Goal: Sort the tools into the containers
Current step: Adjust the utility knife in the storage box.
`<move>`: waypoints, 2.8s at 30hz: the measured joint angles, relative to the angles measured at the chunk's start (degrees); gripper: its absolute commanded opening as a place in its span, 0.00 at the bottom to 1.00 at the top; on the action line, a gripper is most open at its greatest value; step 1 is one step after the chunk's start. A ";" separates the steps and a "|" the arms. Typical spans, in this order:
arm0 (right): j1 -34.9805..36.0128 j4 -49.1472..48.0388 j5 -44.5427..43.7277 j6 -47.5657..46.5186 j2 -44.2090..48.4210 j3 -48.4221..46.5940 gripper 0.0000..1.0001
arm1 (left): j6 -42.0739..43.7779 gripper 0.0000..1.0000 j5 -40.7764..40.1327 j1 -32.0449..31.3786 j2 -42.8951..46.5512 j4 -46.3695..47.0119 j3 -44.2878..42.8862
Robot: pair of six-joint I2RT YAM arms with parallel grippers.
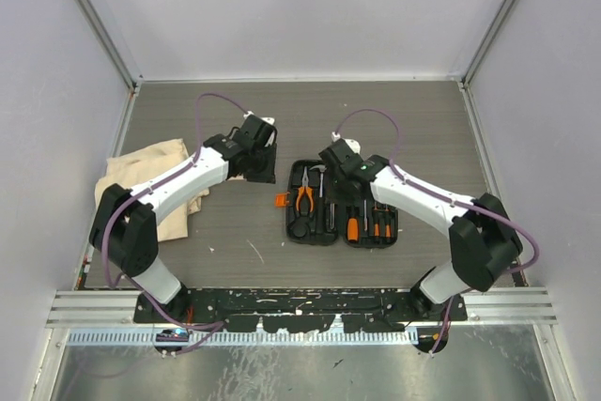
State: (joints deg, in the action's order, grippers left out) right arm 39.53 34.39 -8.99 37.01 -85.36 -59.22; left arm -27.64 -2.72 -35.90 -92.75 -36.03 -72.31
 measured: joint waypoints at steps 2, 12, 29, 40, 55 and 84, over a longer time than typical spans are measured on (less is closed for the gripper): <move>0.61 0.85 -0.96 0.04 -1.84 -1.42 0.27 | 0.22 0.24 0.04 0.24 0.00 0.07 0.52; 1.57 3.23 -4.55 -0.20 -6.78 -4.66 0.24 | 0.33 0.21 1.53 0.46 -0.02 0.24 0.92; 1.57 3.41 -4.63 -0.94 -11.93 -6.88 0.23 | 0.31 0.19 3.08 0.70 -1.44 0.28 0.92; 1.55 3.65 -5.46 -1.18 -13.57 -7.13 0.20 | 0.28 0.17 3.72 0.79 -2.36 0.26 0.92; 1.55 4.22 -6.12 -1.62 -14.21 -7.21 0.11 | 0.28 0.14 4.11 0.79 -2.78 0.22 0.87; 2.12 7.34 -7.93 -2.05 -18.99 -9.66 0.03 | 0.09 0.12 4.98 0.79 -3.78 0.11 0.44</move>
State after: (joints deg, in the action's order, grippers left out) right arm 41.65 41.74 -16.93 34.96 -104.36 -68.88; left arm -27.55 2.26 -35.11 -96.53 -35.92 -71.88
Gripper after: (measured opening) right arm 0.057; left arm 0.120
